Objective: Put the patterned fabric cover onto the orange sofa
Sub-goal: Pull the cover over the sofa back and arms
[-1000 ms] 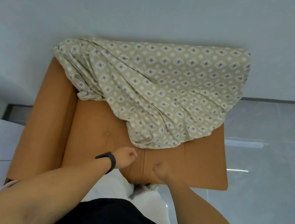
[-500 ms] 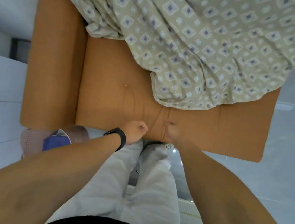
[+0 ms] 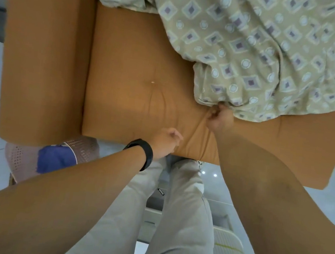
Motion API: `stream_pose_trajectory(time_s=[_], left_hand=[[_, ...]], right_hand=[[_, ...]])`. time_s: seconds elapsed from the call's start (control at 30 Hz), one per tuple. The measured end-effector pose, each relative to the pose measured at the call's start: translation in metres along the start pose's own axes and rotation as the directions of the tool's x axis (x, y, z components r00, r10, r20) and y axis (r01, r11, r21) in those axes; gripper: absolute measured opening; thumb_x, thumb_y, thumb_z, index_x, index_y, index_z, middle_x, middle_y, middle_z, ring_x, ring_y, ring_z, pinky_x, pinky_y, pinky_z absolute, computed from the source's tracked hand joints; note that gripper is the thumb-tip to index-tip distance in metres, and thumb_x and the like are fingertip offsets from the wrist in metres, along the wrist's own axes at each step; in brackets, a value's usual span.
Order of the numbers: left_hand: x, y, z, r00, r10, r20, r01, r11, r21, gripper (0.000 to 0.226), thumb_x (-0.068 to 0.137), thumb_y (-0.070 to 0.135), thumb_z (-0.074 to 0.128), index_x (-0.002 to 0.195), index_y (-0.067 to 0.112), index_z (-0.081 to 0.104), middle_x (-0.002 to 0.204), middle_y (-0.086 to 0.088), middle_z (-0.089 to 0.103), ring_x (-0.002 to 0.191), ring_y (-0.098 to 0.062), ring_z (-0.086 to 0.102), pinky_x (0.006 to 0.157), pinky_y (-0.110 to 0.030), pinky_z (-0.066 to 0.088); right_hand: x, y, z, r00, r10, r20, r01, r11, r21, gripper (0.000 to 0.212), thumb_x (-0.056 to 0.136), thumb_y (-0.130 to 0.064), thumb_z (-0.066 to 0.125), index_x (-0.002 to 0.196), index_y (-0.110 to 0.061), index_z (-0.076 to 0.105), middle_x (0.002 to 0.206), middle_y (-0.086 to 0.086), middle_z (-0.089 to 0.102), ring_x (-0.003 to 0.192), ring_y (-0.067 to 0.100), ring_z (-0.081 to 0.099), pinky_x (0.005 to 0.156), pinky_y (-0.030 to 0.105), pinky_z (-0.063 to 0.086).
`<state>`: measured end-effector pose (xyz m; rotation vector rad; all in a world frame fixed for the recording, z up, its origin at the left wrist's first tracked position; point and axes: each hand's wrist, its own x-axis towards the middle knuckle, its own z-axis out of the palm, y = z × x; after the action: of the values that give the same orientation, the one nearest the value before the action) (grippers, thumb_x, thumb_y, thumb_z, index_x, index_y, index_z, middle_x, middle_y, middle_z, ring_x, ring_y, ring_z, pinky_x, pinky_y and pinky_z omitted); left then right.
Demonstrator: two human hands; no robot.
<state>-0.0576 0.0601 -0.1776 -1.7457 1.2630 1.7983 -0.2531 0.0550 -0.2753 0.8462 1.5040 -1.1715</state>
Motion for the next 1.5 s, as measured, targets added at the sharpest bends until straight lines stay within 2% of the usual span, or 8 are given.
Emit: stream_pose_trajectory(time_s=[0.33, 0.5, 0.6, 0.73, 0.93, 1.17, 1.33, 1.5], left_hand=[[-0.080, 0.032, -0.023, 0.983, 0.148, -0.113, -0.139, 0.987, 0.083, 0.019, 0.095, 0.006, 0.056, 0.109, 0.019, 0.057, 0.098, -0.004, 0.058, 0.081, -0.018, 0.054, 0.071, -0.030, 0.047], [-0.142, 0.101, 0.000, 0.934, 0.358, -0.012, -0.343, 0.903, 0.260, 0.069, 0.086, 0.030, 0.073, 0.145, 0.022, 0.037, 0.140, -0.008, 0.043, 0.115, -0.029, 0.056, 0.088, -0.035, 0.052], [-0.160, 0.126, 0.026, 0.956, 0.295, -0.010, -0.257, 0.850, 0.459, 0.113, 0.083, 0.047, 0.076, 0.160, 0.022, -0.002, 0.166, -0.009, -0.008, 0.152, -0.036, 0.013, 0.114, -0.045, 0.033], [-0.177, 0.143, 0.053, 0.849, 0.446, -0.283, -0.222, 0.787, 0.575, 0.056, 0.098, 0.040, 0.054, 0.146, 0.020, 0.033, 0.152, -0.011, 0.030, 0.133, -0.037, 0.039, 0.105, -0.045, 0.042], [-0.187, 0.165, 0.074, 0.811, 0.551, -0.197, -0.403, 0.770, 0.495, 0.021, 0.106, 0.026, 0.036, 0.095, 0.014, 0.049, 0.082, -0.004, 0.054, 0.077, -0.026, 0.056, 0.065, -0.039, 0.043], [-0.230, 0.205, 0.087, 0.791, 0.537, -0.293, -0.516, 0.843, 0.152, 0.031, 0.109, 0.031, 0.026, 0.092, 0.013, 0.045, 0.082, -0.005, 0.046, 0.070, -0.019, 0.044, 0.063, -0.031, 0.039], [-0.256, 0.235, 0.089, 0.738, 0.577, -0.350, -0.626, 0.779, -0.036, 0.030, 0.109, 0.034, 0.032, 0.091, 0.015, 0.046, 0.084, 0.000, 0.043, 0.072, -0.015, 0.041, 0.067, -0.030, 0.035], [-0.276, 0.250, 0.086, 0.726, 0.557, -0.402, -0.668, 0.710, -0.223, 0.023, 0.109, 0.034, 0.037, 0.100, 0.019, 0.051, 0.085, 0.011, 0.043, 0.076, -0.006, 0.041, 0.072, -0.025, 0.036]], right_hand=[[-0.190, -0.031, -0.008, 0.962, -0.200, 0.184, 0.206, 0.979, -0.012, 0.008, 0.097, -0.008, 0.053, 0.096, -0.013, 0.060, 0.069, -0.002, 0.051, 0.052, 0.007, 0.041, 0.055, 0.024, 0.040], [-0.305, -0.089, -0.036, 0.906, -0.279, 0.317, 0.327, 0.939, -0.108, 0.008, 0.100, -0.011, 0.056, 0.092, -0.009, 0.059, 0.069, 0.001, 0.052, 0.057, 0.010, 0.049, 0.065, 0.026, 0.047], [-0.352, -0.106, -0.047, 0.861, -0.309, 0.404, 0.395, 0.906, -0.150, 0.015, 0.101, -0.013, 0.056, 0.086, -0.010, 0.058, 0.067, 0.001, 0.054, 0.059, 0.011, 0.054, 0.076, 0.031, 0.054], [-0.379, -0.126, -0.065, 0.820, -0.282, 0.497, 0.405, 0.901, -0.157, 0.017, 0.102, -0.015, 0.055, 0.086, -0.011, 0.057, 0.064, 0.000, 0.056, 0.060, 0.011, 0.053, 0.095, 0.037, 0.051], [-0.392, -0.173, -0.077, 0.734, -0.326, 0.596, 0.530, 0.823, -0.204, 0.010, 0.101, -0.016, 0.057, 0.099, -0.010, 0.065, 0.081, 0.001, 0.066, 0.063, 0.007, 0.056, 0.067, 0.024, 0.049], [-0.355, -0.212, -0.128, 0.612, -0.423, 0.668, 0.791, 0.331, -0.514, 0.031, 0.095, -0.016, 0.060, 0.125, -0.022, 0.067, 0.121, -0.002, 0.068, 0.100, 0.013, 0.063, 0.085, 0.027, 0.050], [-0.324, -0.181, -0.169, 0.527, -0.142, 0.838, 0.845, -0.012, -0.534, 0.078, 0.079, -0.027, 0.070, 0.151, -0.028, 0.040, 0.142, -0.010, 0.049, 0.125, 0.010, 0.051, 0.104, 0.032, 0.046], [-0.319, -0.164, -0.166, 0.462, -0.337, 0.821, 0.843, -0.122, -0.524, 0.017, 0.098, -0.033, 0.059, 0.104, -0.021, 0.068, 0.097, -0.007, 0.068, 0.087, 0.010, 0.061, 0.077, 0.029, 0.046]])
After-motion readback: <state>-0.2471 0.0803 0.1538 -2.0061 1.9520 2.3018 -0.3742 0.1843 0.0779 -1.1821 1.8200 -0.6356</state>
